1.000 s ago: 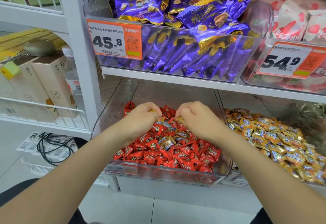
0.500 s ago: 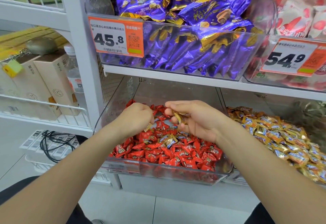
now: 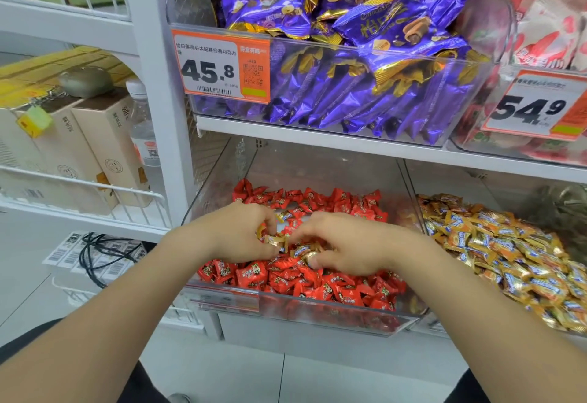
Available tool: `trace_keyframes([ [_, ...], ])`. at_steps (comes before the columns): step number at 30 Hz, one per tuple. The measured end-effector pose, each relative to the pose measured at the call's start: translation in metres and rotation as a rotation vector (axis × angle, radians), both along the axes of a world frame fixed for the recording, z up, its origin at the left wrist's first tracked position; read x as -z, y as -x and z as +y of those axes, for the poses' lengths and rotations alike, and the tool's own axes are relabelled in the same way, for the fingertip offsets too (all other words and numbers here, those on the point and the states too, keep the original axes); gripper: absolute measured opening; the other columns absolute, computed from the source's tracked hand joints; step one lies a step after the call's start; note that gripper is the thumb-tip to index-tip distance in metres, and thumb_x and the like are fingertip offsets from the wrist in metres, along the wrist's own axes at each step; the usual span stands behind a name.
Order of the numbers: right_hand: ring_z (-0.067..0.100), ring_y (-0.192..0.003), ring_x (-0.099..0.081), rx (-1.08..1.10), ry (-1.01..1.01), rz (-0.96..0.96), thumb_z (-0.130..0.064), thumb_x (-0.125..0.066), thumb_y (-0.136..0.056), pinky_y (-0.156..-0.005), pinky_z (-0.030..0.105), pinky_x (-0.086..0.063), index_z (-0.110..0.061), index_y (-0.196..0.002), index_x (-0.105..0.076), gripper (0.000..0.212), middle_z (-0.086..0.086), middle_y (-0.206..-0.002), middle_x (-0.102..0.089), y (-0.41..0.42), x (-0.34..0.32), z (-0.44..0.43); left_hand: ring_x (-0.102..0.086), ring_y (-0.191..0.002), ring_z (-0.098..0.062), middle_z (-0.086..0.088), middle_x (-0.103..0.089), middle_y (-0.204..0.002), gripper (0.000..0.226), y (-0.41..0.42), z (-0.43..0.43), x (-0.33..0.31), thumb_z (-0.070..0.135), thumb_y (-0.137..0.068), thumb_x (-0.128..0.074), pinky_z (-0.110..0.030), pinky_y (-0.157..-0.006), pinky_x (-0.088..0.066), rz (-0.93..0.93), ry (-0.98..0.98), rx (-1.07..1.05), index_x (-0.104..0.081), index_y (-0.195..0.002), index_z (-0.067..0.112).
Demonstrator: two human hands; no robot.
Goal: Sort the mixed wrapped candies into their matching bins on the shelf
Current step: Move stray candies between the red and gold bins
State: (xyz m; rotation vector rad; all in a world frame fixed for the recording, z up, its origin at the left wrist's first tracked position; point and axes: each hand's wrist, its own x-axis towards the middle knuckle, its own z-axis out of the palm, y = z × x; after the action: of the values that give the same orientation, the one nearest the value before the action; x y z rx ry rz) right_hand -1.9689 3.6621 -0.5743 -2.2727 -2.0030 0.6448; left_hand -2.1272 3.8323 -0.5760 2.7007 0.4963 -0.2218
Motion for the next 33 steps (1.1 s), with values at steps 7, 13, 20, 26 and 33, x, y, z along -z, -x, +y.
trace_keyframes([
  [7, 0.028, -0.088, -0.057, 0.006, 0.093, -0.192, -0.018, -0.065, -0.094, -0.077, 0.043, -0.053, -0.020, -0.120, -0.065, 0.026, -0.002, -0.087, -0.054, 0.014, 0.005, 0.009, -0.061, -0.105, -0.021, 0.008, -0.067, -0.100, 0.016, -0.015, -0.007, 0.020, 0.049, -0.091, -0.069, -0.041, -0.090, -0.055, -0.003, -0.101, 0.039, -0.067, -0.097, 0.034],
  [13, 0.008, -0.076, -0.060, 0.096, -0.037, -0.011, -0.033, -0.066, -0.100, -0.074, 0.028, -0.050, -0.020, -0.107, -0.074, 0.017, -0.006, -0.081, -0.070, 0.005, 0.001, 0.003, -0.057, -0.074, -0.028, -0.005, -0.059, -0.072, 0.040, -0.022, -0.011, 0.014, 0.047, -0.092, -0.051, -0.036, -0.062, -0.042, -0.081, -0.081, -0.097, -0.054, -0.073, 0.012],
  [20, 0.010, -0.049, -0.037, 0.383, -0.187, 0.304, -0.022, -0.054, -0.100, -0.046, 0.024, -0.035, -0.006, -0.087, -0.068, 0.025, -0.008, -0.054, -0.043, -0.012, -0.028, -0.019, -0.044, -0.050, -0.020, -0.001, -0.041, -0.054, 0.039, -0.024, -0.022, 0.001, 0.039, -0.090, -0.056, -0.029, -0.052, -0.042, -0.356, 0.223, -0.315, -0.040, -0.063, 0.016],
  [26, 0.022, -0.046, -0.058, 0.664, -0.332, 0.280, -0.041, -0.047, -0.108, -0.044, 0.023, -0.042, -0.012, -0.064, -0.048, 0.053, 0.003, -0.051, -0.057, -0.022, -0.022, -0.023, -0.066, -0.051, -0.025, -0.009, -0.065, -0.061, 0.023, -0.033, -0.029, 0.002, 0.027, -0.097, -0.058, -0.028, -0.043, -0.047, -0.330, 0.597, -0.385, -0.063, -0.092, 0.005],
  [33, -0.001, -0.050, -0.056, 0.543, -0.339, 0.201, -0.024, -0.058, -0.106, -0.052, 0.018, -0.045, -0.027, -0.100, -0.078, 0.021, -0.004, -0.073, -0.074, -0.030, -0.016, -0.028, -0.073, -0.068, -0.033, -0.004, -0.075, -0.082, 0.030, -0.054, -0.019, 0.010, 0.015, -0.104, -0.047, -0.039, -0.052, -0.059, -0.330, 0.408, -0.204, -0.073, -0.093, 0.021],
])
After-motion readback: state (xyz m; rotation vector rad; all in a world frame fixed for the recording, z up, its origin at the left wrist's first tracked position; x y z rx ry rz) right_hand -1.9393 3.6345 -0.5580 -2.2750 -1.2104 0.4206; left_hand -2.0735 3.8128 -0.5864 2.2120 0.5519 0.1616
